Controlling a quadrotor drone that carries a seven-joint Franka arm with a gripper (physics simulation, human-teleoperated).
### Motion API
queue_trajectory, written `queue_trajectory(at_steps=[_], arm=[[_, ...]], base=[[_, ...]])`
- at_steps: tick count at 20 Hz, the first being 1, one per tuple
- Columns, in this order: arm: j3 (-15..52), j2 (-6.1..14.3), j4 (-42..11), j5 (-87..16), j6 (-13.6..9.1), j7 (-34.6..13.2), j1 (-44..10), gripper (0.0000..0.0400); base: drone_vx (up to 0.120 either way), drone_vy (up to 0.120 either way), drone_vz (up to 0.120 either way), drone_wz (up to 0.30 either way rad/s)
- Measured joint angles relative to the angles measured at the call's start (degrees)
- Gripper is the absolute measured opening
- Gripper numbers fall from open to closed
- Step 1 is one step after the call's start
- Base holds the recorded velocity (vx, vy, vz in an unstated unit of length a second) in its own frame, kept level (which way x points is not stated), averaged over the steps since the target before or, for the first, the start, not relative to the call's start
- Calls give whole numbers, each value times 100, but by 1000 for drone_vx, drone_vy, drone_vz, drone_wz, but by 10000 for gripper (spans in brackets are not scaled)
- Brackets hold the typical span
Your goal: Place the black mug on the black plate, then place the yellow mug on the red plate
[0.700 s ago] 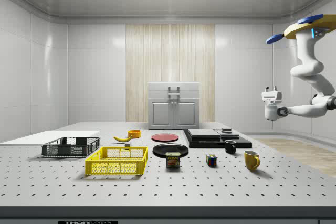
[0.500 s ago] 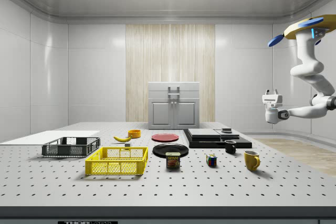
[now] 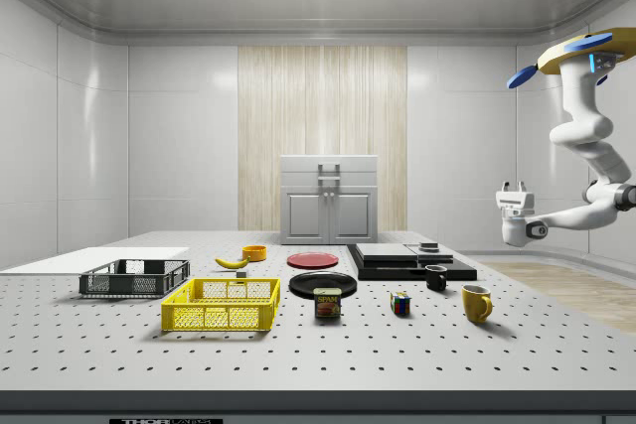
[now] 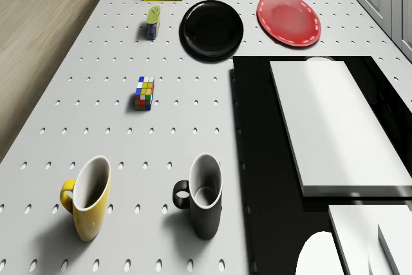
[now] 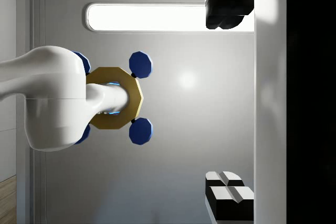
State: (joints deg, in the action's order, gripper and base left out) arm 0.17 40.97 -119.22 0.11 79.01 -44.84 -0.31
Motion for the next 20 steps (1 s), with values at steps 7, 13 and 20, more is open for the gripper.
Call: queue_trajectory(at_steps=[7,13,20], arm=[[4,-68,193,2,-94,3,-7,400],[7,-68,218,3,-92,5,-12,400],[12,-52,209,2,-69,7,-17,400]], base=[[120,0,0,0],[120,0,0,0],[120,0,0,0]])
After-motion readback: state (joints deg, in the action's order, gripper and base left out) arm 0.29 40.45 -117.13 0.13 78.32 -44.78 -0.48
